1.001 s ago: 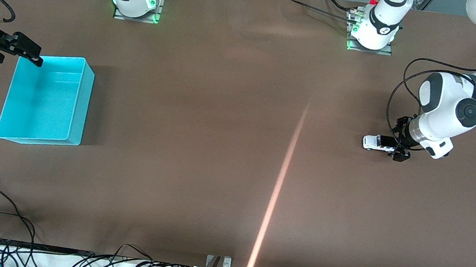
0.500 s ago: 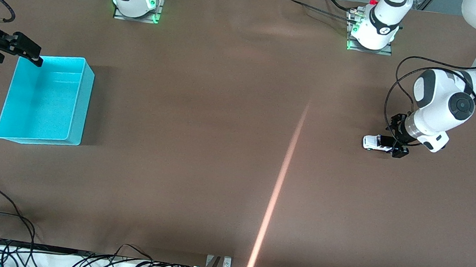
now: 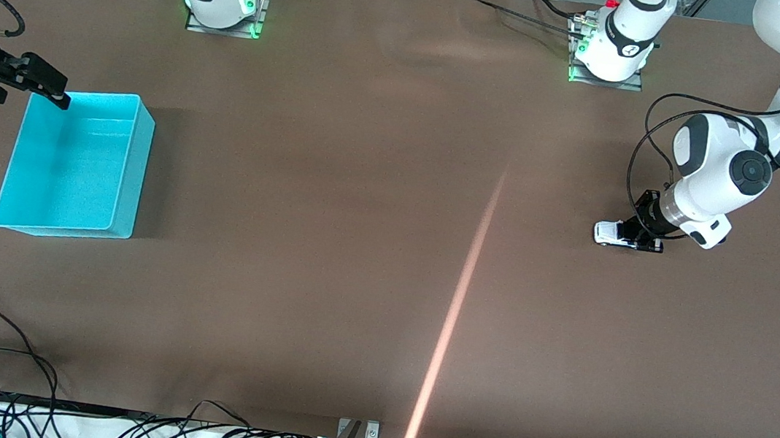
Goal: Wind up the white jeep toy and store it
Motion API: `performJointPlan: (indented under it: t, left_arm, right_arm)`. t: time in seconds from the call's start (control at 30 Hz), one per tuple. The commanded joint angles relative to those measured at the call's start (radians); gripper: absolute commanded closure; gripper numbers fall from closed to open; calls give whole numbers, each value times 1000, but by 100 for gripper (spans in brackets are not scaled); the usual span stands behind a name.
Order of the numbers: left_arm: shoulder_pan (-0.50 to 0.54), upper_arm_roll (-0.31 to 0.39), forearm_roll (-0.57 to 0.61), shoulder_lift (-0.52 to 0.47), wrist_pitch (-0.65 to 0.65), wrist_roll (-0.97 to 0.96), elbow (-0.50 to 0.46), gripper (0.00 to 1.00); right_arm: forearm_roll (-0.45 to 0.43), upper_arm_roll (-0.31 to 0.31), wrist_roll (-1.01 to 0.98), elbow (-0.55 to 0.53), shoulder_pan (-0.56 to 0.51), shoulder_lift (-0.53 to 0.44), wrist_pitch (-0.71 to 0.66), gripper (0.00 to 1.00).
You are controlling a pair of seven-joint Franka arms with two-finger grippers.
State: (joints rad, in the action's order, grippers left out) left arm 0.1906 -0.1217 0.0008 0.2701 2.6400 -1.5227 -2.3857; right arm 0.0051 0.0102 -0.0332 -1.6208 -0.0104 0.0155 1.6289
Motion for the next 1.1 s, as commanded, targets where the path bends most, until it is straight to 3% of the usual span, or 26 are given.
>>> performJointPlan:
  t: [0.0,0.47,0.83,1.07]
  left_arm:
    - [-10,-7,-2,-25,2,6,7,78]
    - [-88,-56,51,-40,-86,-102,99,80]
    - [-244,-62,53,6,-92,-295,92,80]
    - [-281,-64,116,47,-86,-401,91,80]
  right_arm:
    - [-13,2,6,2,-3,-6,-11,0]
    - [-13,2,6,2,-3,-6,-11,0]
    - [-13,2,6,2,-3,-6,-11,0]
    - [-11,2,6,2,-3,-6,-11,0]
